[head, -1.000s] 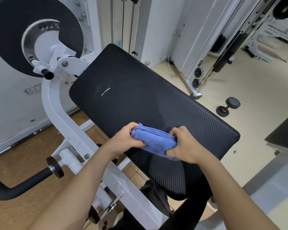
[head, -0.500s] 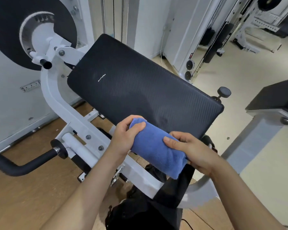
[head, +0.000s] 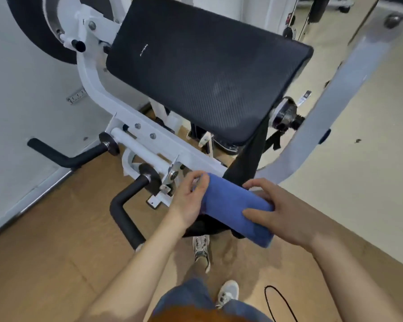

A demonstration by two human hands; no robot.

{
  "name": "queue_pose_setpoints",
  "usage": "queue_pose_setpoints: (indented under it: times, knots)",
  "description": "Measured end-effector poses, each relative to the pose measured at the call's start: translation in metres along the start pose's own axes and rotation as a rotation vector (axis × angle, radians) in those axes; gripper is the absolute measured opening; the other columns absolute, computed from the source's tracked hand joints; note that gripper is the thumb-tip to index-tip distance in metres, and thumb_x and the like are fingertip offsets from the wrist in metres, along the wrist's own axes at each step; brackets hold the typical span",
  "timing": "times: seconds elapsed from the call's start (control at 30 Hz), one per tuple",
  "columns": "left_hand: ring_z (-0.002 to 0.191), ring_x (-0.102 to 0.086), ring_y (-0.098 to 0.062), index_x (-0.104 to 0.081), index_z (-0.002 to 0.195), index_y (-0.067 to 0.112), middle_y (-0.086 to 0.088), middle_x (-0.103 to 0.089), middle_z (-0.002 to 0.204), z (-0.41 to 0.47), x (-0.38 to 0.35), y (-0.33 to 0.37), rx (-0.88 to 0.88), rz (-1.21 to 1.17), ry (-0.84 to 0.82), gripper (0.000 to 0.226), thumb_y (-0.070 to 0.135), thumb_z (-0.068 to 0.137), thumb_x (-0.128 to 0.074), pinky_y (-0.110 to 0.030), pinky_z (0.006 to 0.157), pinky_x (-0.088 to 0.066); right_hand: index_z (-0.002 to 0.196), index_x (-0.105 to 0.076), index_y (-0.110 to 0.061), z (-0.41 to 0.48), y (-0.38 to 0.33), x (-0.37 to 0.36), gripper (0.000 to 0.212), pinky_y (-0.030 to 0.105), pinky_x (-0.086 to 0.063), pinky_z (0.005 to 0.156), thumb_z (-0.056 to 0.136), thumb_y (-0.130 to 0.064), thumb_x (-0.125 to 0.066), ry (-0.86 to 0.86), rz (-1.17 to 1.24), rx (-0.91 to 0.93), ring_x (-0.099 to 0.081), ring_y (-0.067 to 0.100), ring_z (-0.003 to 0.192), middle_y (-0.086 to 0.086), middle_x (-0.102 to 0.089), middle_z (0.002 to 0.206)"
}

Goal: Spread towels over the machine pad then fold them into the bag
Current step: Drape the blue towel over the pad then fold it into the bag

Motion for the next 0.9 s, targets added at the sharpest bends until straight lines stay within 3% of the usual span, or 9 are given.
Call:
queue_pose_setpoints:
  times: [0.07,0.13,0.23,0.33,0.5,0.63,0.77,0.83,0.9]
  knots:
    - [0.075,-0.062,-0.006,-0.061,0.103,0.02,0.001,-0.064,0.092,-0.011,0.003,-0.033,0.141,-0.008,0.12,0.016,0.028,0.101,-0.048,-0.017,0.059,-0.046,0.114,-0.057,-0.03,-0.013,0.016,-0.006,0.033,0.003,-0.039,0.065,0.084,-0.018,-0.065,0.119,-0.074,0.047,-0.054,-0.015,0.082,-0.017,-0.063,0.096]
    - [0.08,-0.059,-0.014,-0.061,0.091,0.022,0.003,-0.062,0.085,-0.021,0.008,-0.072,0.206,0.11,0.168,0.012,0.016,0.097,-0.051,-0.023,0.063,-0.042,0.101,-0.062,-0.033,-0.023,0.032,-0.011,0.027,0.007,-0.04,0.061,0.077,-0.021,-0.061,0.202,-0.066,0.06,-0.055,-0.013,0.075,-0.018,-0.063,0.081]
    - [0.092,-0.06,-0.021,-0.058,0.089,0.027,-0.001,-0.063,0.099,-0.027,0.013,-0.135,0.252,0.42,0.138,0.015,0.012,0.089,-0.06,-0.029,0.074,-0.045,0.083,-0.056,-0.046,-0.033,0.054,-0.015,0.025,0.012,-0.037,0.055,0.071,-0.025,-0.052,0.286,-0.036,0.016,-0.056,-0.005,0.066,-0.024,-0.06,0.068]
    - [0.1,-0.059,-0.028,-0.049,0.087,0.035,-0.007,-0.061,0.107,-0.021,0.017,-0.185,0.377,0.514,0.181,0.019,0.021,0.088,-0.062,-0.037,0.085,-0.049,0.1,-0.065,-0.037,-0.036,0.063,-0.024,0.034,0.013,-0.043,0.06,0.076,-0.015,-0.059,0.375,-0.071,0.063,-0.06,-0.002,0.078,-0.023,-0.065,0.078]
    - [0.084,-0.06,-0.031,-0.053,0.09,0.025,-0.014,-0.06,0.111,0.01,0.008,-0.235,0.598,0.28,0.352,0.012,0.026,0.09,-0.065,-0.032,0.073,-0.047,0.12,-0.061,-0.035,-0.018,0.07,-0.048,0.045,0.03,-0.052,0.067,0.082,-0.012,-0.065,0.382,-0.214,0.066,-0.064,0.008,0.082,-0.019,-0.068,0.096]
    - [0.09,-0.058,-0.022,-0.053,0.084,0.015,-0.013,-0.064,0.104,0.036,-0.004,-0.266,0.715,-0.137,0.454,0.018,0.005,0.087,-0.068,-0.038,0.083,-0.052,0.124,-0.06,-0.035,0.003,0.073,-0.067,0.047,0.028,-0.052,0.072,0.083,-0.013,-0.066,0.364,-0.242,0.077,-0.063,0.007,0.089,-0.016,-0.068,0.105]
    - [0.087,-0.062,-0.029,-0.053,0.075,0.024,-0.011,-0.064,0.092,0.046,-0.002,-0.286,0.709,-0.168,0.516,0.025,0.002,0.082,-0.064,-0.04,0.077,-0.052,0.12,-0.064,-0.03,0.014,0.078,-0.077,0.049,0.029,-0.053,0.08,0.078,-0.005,-0.069,0.343,-0.275,0.073,-0.062,0.008,0.097,-0.015,-0.067,0.11]
    - [0.097,-0.064,-0.033,-0.055,0.086,0.026,-0.009,-0.065,0.101,0.049,-0.003,-0.262,0.635,-0.093,0.466,0.025,0.002,0.081,-0.059,-0.041,0.086,-0.054,0.116,-0.066,-0.029,0.019,0.077,-0.077,0.048,0.034,-0.053,0.082,0.075,-0.005,-0.072,0.32,-0.325,0.092,-0.061,0.011,0.098,-0.014,-0.066,0.11]
    - [0.097,-0.061,-0.024,-0.052,0.109,0.027,-0.001,-0.062,0.104,0.04,-0.011,-0.218,0.503,0.028,0.244,0.034,0.007,0.083,-0.063,-0.037,0.085,-0.052,0.113,-0.068,-0.03,0.021,0.072,-0.071,0.046,0.034,-0.051,0.08,0.074,-0.006,-0.072,0.302,-0.401,0.092,-0.059,0.014,0.097,-0.014,-0.065,0.109]
Point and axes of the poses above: each hand's wrist, its own z-axis towards the middle knuckle, its own x-axis out of the back of the hand, y = z × x, the point moved 4 cm from there along z, towards the middle knuckle
